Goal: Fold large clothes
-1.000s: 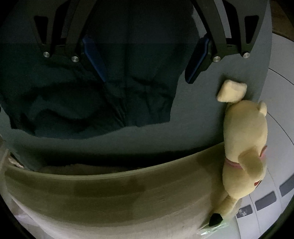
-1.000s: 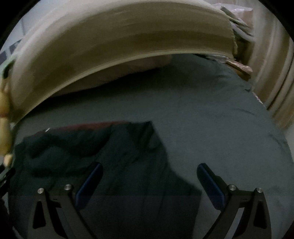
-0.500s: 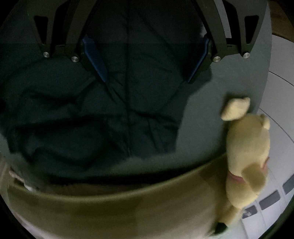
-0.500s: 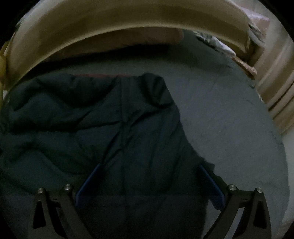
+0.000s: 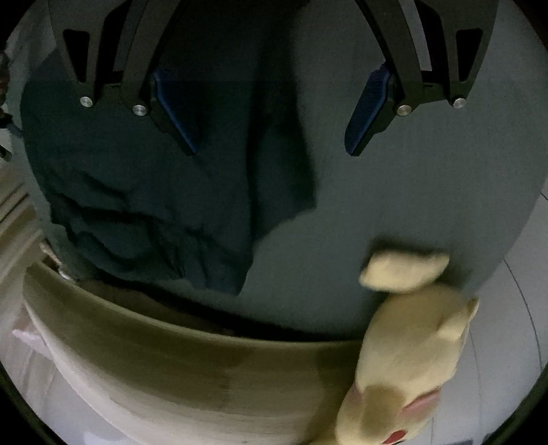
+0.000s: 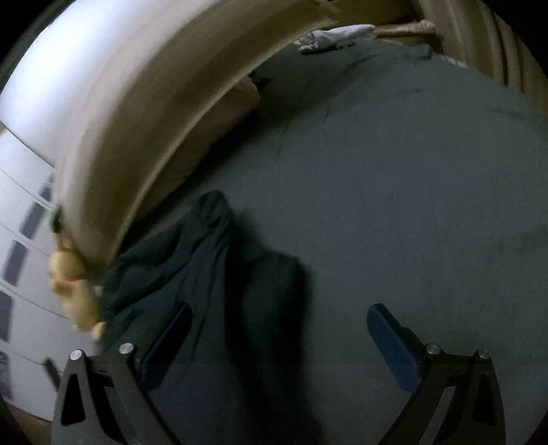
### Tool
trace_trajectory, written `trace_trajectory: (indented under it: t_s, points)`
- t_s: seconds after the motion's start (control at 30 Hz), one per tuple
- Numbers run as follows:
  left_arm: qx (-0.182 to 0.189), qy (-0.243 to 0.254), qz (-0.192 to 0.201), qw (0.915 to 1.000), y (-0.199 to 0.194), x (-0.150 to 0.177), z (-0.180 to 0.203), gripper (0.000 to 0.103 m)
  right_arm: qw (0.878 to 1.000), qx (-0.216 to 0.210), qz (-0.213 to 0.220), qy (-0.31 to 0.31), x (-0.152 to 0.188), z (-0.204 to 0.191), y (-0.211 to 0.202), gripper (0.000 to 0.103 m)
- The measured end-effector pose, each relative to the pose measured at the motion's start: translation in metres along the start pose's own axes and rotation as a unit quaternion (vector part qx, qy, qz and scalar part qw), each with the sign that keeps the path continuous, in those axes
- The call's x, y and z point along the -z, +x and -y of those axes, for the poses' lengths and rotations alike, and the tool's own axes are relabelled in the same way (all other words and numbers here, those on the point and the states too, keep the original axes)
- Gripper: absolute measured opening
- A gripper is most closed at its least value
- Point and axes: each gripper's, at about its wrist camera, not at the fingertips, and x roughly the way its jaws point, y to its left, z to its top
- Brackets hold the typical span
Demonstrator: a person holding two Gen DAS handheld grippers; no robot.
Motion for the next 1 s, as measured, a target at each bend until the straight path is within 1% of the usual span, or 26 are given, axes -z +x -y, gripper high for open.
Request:
trace_trajectory:
  t_s: [0.03, 0.07, 0.1, 0.17, 0.2, 0.27, 0.3, 0.37, 0.4, 0.47, 0.53, 0.63, 0.73, 0.77, 0.87, 0.9, 0.93, 0.97, 1.0]
  points:
    - [0.01, -0.006, 0.003, 0.9999, -0.008, 0.012, -0.007, 0.087, 1.0, -0.024, 0.006, 0.002, 0.013, 0.002, -0.008, 0.103]
    - [0.017, -0.013, 0.008, 0.9997, -0.012, 0.02, -0.011, 0.087, 0.999, -0.033, 0.007, 0.002, 0.023, 0.002, -0.013, 0.103]
    - [0.029, -0.028, 0.014, 0.9991, -0.02, 0.032, -0.018, 0.087, 0.999, -0.043, 0.002, 0.003, 0.04, 0.005, -0.017, 0.103]
    - [0.045, -0.057, 0.02, 0.9971, -0.035, 0.05, -0.028, 0.087, 0.999, -0.049, 0.004, 0.014, 0.062, 0.01, -0.026, 0.102]
    - [0.058, -0.082, 0.033, 0.9944, -0.045, 0.061, -0.035, 0.087, 0.997, -0.063, 0.024, 0.039, 0.078, 0.017, -0.038, 0.102]
    - [0.071, -0.12, 0.041, 0.9893, -0.055, 0.076, -0.044, 0.087, 0.992, -0.089, 0.038, 0.08, 0.093, 0.029, -0.046, 0.102]
    - [0.083, -0.142, 0.043, 0.9855, -0.058, 0.086, -0.048, 0.087, 0.99, -0.098, 0.041, 0.097, 0.099, 0.032, -0.047, 0.102]
    - [0.092, -0.169, 0.039, 0.9805, -0.057, 0.096, -0.051, 0.087, 0.984, -0.125, 0.023, 0.129, 0.118, 0.032, -0.038, 0.102]
    - [0.093, -0.18, 0.029, 0.9789, -0.053, 0.1, -0.05, 0.087, 0.982, -0.129, 0.013, 0.135, 0.123, 0.032, -0.033, 0.102]
    - [0.098, -0.198, 0.014, 0.9753, -0.045, 0.102, -0.048, 0.087, 0.981, -0.129, 0.004, 0.143, 0.128, 0.022, -0.019, 0.102]
    - [0.1, -0.218, 0.007, 0.9708, -0.039, 0.103, -0.048, 0.087, 0.98, -0.128, 0.008, 0.154, 0.121, 0.011, -0.009, 0.102]
    - [0.105, -0.246, 0.001, 0.9634, -0.032, 0.104, -0.049, 0.087, 0.974, -0.132, 0.01, 0.183, 0.119, 0.007, 0.007, 0.102]
    - [0.102, -0.264, -0.003, 0.9591, -0.024, 0.103, -0.049, 0.087, 0.971, -0.121, 0.015, 0.206, 0.12, 0.01, 0.013, 0.102]
    - [0.099, -0.268, 0.0, 0.9583, -0.021, 0.102, -0.048, 0.087, 0.971, -0.118, 0.018, 0.209, 0.123, 0.008, 0.012, 0.102]
    - [0.084, -0.268, 0.003, 0.9597, -0.015, 0.096, -0.043, 0.087, 0.969, -0.111, 0.02, 0.218, 0.117, 0.003, 0.022, 0.102]
    - [0.086, -0.264, 0.001, 0.9608, -0.014, 0.094, -0.04, 0.087, 0.969, -0.109, 0.021, 0.22, 0.117, 0.003, 0.023, 0.097]
    - [0.086, -0.257, -0.002, 0.9627, -0.012, 0.092, -0.036, 0.087, 0.97, -0.102, 0.021, 0.219, 0.114, 0.0, 0.026, 0.09]
    - [0.086, -0.251, -0.003, 0.9641, -0.012, 0.091, -0.035, 0.087, 0.972, -0.09, 0.014, 0.216, 0.113, -0.002, 0.029, 0.067]
    - [0.083, -0.239, -0.004, 0.9675, -0.011, 0.089, -0.031, 0.076, 0.974, -0.076, 0.006, 0.213, 0.111, -0.006, 0.035, 0.06]
